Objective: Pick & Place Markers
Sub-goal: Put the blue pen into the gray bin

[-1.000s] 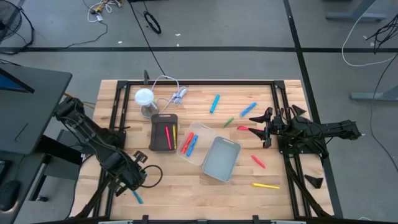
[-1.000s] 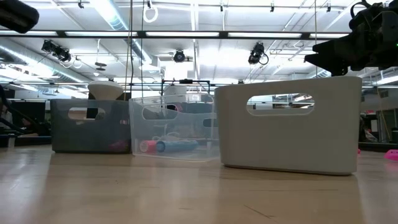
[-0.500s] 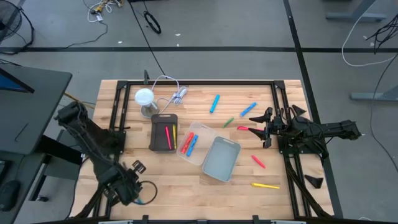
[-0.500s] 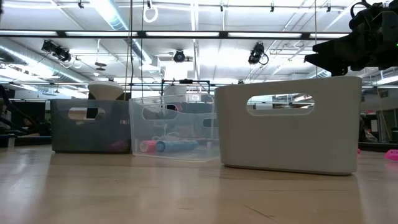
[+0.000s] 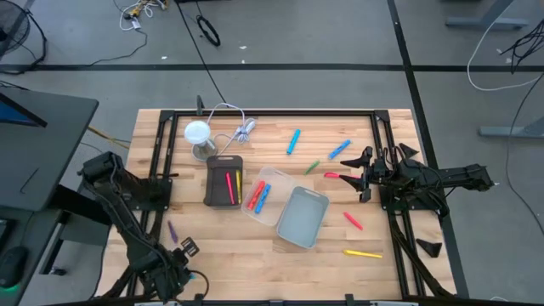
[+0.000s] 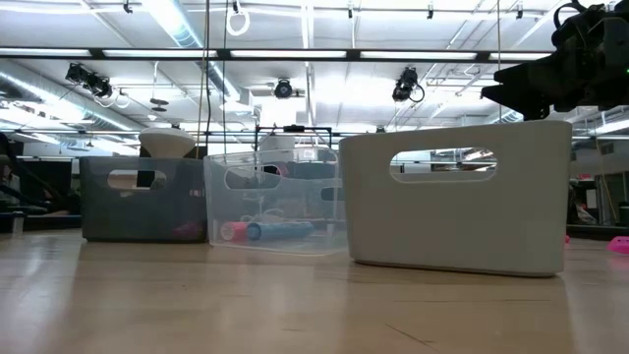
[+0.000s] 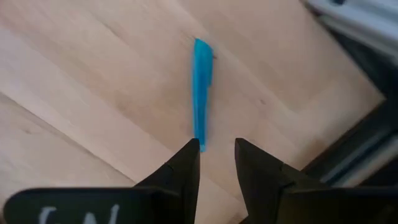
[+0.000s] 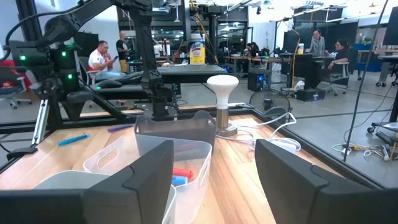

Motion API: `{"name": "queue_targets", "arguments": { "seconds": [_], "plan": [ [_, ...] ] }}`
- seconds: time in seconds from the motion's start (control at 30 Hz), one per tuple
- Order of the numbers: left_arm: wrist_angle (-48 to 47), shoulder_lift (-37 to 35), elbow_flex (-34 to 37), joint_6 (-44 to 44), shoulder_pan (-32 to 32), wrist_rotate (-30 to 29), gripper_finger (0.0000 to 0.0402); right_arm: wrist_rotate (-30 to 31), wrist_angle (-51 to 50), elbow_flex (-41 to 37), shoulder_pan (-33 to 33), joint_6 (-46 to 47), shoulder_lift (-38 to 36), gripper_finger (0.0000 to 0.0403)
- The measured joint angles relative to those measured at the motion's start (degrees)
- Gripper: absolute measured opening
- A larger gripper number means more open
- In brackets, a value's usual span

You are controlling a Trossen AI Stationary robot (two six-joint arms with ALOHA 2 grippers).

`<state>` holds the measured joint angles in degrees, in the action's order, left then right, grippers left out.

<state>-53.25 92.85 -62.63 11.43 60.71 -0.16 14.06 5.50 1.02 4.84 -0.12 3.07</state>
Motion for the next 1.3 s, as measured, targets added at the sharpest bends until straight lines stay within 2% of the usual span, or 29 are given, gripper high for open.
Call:
{"name": "queue_targets", "arguments": {
  "seconds": [0.43,0.8,1.03,1.13,1.3],
  "plan": [
    [0.15,7.24,0.2,-2.55,-0.16,-1.24,0.0108,0.02,0.02,0.0,0.02,0.0,0.0,0.0229],
    [2.04,7.66,0.22,-6.11,-0.16,-2.8,0.011,0.0,0.02,0.0,0.02,0.0,0.0,0.0229],
    [4.53,8.58,2.29,-5.28,-0.59,-2.35,0.0137,0.0,0.02,0.0,0.01,0.0,0.0,0.0229],
    [4.64,8.58,3.55,-4.6,-0.92,-3.99,0.0149,0.0,0.02,0.0,0.01,0.0,0.02,0.0229],
    [6.19,8.3,5.05,-4.59,-0.95,-2.67,0.0155,0.02,0.02,0.0,0.02,0.0,0.02,0.0229]
  ]
}}
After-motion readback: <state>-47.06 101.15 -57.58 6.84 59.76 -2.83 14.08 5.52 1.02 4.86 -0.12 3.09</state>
